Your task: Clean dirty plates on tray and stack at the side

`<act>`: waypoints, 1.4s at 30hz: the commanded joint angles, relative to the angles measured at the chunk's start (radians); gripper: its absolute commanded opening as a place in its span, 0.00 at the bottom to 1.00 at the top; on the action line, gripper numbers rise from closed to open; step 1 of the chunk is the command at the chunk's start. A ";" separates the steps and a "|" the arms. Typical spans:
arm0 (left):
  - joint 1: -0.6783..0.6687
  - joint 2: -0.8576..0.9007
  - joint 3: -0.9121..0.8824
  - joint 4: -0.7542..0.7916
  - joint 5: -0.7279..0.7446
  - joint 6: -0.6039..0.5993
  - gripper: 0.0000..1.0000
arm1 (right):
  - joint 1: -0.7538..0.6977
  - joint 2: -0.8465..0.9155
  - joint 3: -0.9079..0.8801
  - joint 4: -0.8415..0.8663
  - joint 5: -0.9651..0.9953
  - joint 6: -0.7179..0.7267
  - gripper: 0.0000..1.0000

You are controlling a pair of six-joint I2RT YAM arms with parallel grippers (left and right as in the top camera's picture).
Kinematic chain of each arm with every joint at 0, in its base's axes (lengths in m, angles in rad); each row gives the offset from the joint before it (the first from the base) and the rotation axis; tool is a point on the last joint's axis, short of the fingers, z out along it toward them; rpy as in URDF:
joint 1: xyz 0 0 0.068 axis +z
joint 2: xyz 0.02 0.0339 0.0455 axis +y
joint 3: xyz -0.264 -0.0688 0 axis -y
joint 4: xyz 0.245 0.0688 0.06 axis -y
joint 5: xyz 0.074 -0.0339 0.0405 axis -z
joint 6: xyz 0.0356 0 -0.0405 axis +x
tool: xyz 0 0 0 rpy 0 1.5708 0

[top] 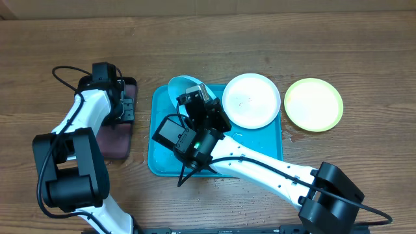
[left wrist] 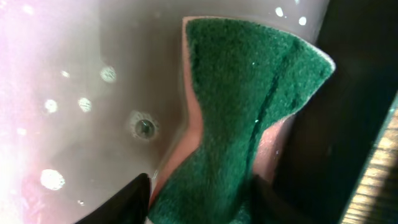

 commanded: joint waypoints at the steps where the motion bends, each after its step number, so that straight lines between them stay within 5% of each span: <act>1: 0.004 0.034 -0.019 -0.013 -0.002 -0.004 0.28 | 0.003 -0.018 0.021 0.007 0.035 0.004 0.04; 4: 0.004 0.034 -0.019 -0.013 -0.005 -0.004 0.04 | 0.003 -0.018 0.021 0.007 0.035 0.004 0.04; 10: 0.004 0.025 -0.011 -0.049 -0.182 -0.138 0.04 | 0.003 -0.018 0.021 0.007 0.031 0.004 0.04; 15: 0.004 -0.009 0.024 -0.059 -0.184 -0.150 0.04 | 0.003 -0.018 0.021 0.007 0.031 0.005 0.04; 16: 0.004 -0.016 0.031 -0.059 -0.182 -0.150 0.11 | 0.003 -0.018 0.021 0.007 0.031 0.005 0.04; 18: 0.004 -0.029 0.050 -0.053 -0.143 -0.149 0.63 | 0.003 -0.018 0.021 0.008 0.027 0.005 0.04; 26: 0.003 -0.028 0.063 0.061 -0.017 -0.080 0.74 | 0.003 -0.018 0.021 0.008 0.001 0.005 0.04; 35: 0.003 0.014 0.062 0.115 0.033 -0.003 0.73 | 0.003 -0.018 0.021 0.007 0.001 0.005 0.04; 42: 0.004 0.021 0.062 0.122 0.032 -0.002 0.50 | 0.002 -0.018 0.021 0.007 0.002 0.005 0.04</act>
